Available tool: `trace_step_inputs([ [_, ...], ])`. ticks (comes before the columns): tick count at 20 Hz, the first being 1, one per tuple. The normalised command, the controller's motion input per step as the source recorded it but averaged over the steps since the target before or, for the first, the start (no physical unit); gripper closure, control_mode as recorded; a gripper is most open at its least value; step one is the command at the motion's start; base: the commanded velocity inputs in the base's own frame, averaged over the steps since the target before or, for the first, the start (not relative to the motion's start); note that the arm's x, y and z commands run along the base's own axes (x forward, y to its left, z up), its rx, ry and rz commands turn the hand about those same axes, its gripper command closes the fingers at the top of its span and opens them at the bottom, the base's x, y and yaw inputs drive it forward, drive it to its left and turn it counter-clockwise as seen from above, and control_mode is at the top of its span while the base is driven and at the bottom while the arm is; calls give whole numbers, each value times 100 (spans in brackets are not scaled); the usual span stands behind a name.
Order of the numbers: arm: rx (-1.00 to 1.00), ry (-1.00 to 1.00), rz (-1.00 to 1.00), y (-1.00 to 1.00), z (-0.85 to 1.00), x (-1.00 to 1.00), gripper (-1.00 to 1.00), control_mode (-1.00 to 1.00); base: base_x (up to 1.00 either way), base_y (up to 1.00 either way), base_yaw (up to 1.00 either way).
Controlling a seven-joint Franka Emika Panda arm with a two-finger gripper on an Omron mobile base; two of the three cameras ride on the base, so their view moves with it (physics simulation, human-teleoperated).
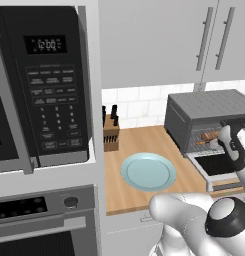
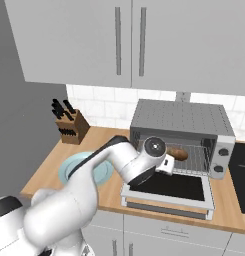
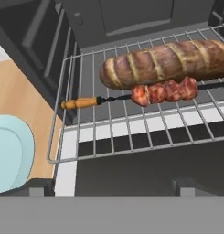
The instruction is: Pick up the kebab skewer and baguette bread, and place them inside the toaster oven. Close the toaster oven door and start by setting the timer.
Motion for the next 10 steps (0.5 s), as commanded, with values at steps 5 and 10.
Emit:
trace_step_inputs([
  [5,0,0,3,-14,0,24,-100,-100,0,0,0],
  [10,0,0,3,-7,0,22,-100,-100,0,0,0],
])
